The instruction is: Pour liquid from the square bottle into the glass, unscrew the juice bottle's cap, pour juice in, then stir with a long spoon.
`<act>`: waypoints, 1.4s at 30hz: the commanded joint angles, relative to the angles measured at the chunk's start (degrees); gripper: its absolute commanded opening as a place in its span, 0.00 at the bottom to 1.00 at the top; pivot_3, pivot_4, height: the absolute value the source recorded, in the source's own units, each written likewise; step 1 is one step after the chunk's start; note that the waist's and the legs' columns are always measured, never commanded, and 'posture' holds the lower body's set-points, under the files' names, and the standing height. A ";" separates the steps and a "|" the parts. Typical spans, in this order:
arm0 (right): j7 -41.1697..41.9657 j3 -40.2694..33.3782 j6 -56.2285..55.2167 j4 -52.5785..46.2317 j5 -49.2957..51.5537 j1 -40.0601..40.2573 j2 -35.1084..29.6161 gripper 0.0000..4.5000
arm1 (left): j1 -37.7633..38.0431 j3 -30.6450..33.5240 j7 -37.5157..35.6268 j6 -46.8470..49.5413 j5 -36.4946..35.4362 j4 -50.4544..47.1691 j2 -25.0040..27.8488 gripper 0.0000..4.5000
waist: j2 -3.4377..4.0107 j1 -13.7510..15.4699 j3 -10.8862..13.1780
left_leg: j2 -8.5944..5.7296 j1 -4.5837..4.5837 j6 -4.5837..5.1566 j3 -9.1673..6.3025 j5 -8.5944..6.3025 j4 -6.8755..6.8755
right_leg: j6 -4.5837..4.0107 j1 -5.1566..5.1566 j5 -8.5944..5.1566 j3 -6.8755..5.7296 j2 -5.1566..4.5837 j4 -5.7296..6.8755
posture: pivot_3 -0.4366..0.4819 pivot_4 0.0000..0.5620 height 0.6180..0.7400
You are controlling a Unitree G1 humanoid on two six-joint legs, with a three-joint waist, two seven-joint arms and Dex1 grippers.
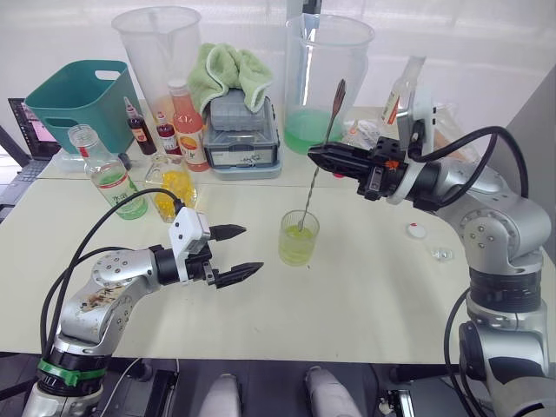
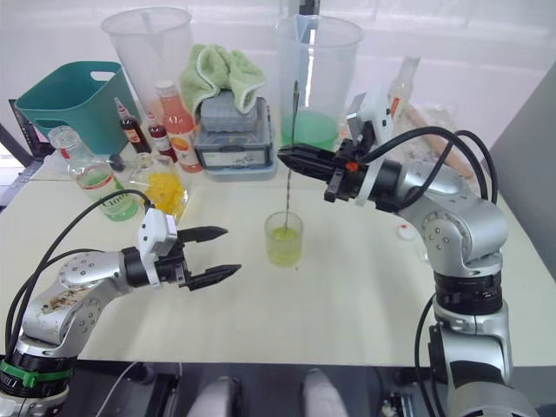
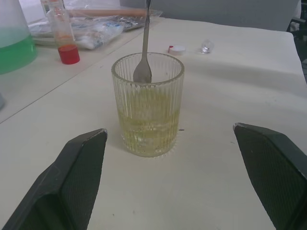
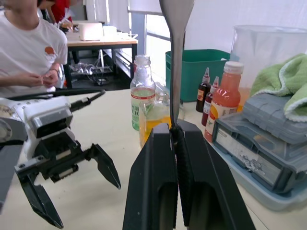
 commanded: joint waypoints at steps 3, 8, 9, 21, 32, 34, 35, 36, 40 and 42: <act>-1.06 -4.80 3.64 -2.89 5.84 -2.06 -2.41 0.00 | -0.70 0.99 -0.25 -1.38 -0.13 -0.52 0.32 0.99 | 0.00 0.06 0.00 | 0.00 0.00 0.00 0.00 0.00 0.00 | 0.00 0.01 0.00 0.00 0.00 -0.01 | 0.48 0.27 0.90; 0.01 -3.71 3.84 -3.26 3.90 0.16 -6.69 0.00 | -0.68 1.00 -0.38 -1.57 -0.03 -0.42 0.40 0.99 | 0.00 0.07 0.00 | 0.00 0.00 0.00 0.01 0.00 0.00 | 0.00 0.01 0.00 0.00 0.00 -0.02 | 0.48 0.27 0.90; 0.17 -3.50 3.69 -3.28 3.60 0.46 -7.30 0.00 | -0.69 0.99 -0.42 -1.60 -0.01 -0.40 0.42 0.99 | 0.00 0.07 0.00 | 0.00 0.00 0.00 0.01 0.00 0.00 | 0.00 0.01 0.00 0.00 0.00 -0.02 | 0.48 0.27 0.90; -0.11 -5.98 3.77 -2.33 5.65 -0.50 -7.75 0.00 | -0.36 3.25 -0.31 -1.64 -0.96 -0.54 1.03 0.99 | 0.00 0.05 0.00 | 0.00 -0.01 0.00 0.02 0.00 0.01 | 0.01 0.00 -0.01 0.01 0.00 -0.02 | 0.48 0.27 0.90; -3.64 -16.62 11.38 8.84 14.75 -7.58 -13.89 0.00 | 1.18 11.23 0.00 -0.84 -2.84 -1.43 4.80 0.99 | 0.00 0.11 0.00 | 0.00 -0.01 0.00 0.03 0.00 0.00 | 0.00 0.02 -0.01 0.01 -0.01 -0.06 | 0.48 0.27 0.90; -4.00 -17.90 13.11 10.83 15.10 -8.14 -16.64 0.00 | 1.59 12.81 -0.82 -1.03 -3.08 -0.85 5.81 0.99 | 0.00 0.12 0.00 | 0.00 -0.02 0.00 0.03 0.00 0.00 | 0.00 0.00 -0.02 0.01 -0.01 -0.06 | 0.48 0.27 0.90; -4.24 -18.22 13.71 11.41 15.13 -8.25 -17.85 0.00 | 1.73 13.45 -1.23 -1.10 -3.31 -0.58 6.23 0.99 | 0.00 0.10 0.01 | 0.00 -0.03 0.00 0.04 0.00 0.00 | -0.01 -0.01 -0.02 0.01 -0.01 -0.07 | 0.48 0.27 0.90; -4.51 -18.44 14.05 11.89 15.00 -8.30 -18.79 0.00 | 1.73 13.83 -1.42 -1.14 -3.47 -0.41 6.48 0.99 | 0.00 0.08 0.01 | 0.00 -0.02 0.01 0.05 0.00 -0.01 | -0.01 -0.02 -0.03 0.01 -0.01 -0.07 | 0.48 0.27 0.90; -7.59 -19.07 18.78 12.09 13.64 -6.52 -24.44 0.00 | 1.22 15.96 -2.64 -1.50 -4.39 1.30 7.64 0.99 | 0.00 0.06 0.01 | 0.01 -0.02 0.01 0.06 0.00 -0.02 | 0.02 -0.05 -0.09 0.01 -0.01 -0.06 | 0.48 0.27 0.90; -9.00 -18.65 22.33 11.35 13.26 -4.66 -27.55 0.00 | 1.05 16.22 -3.13 -1.67 -4.68 1.88 7.87 0.99 | 0.00 0.07 0.01 | 0.01 -0.02 0.00 0.07 -0.01 -0.02 | 0.01 -0.06 -0.10 0.01 -0.01 -0.07 | 0.48 0.27 0.90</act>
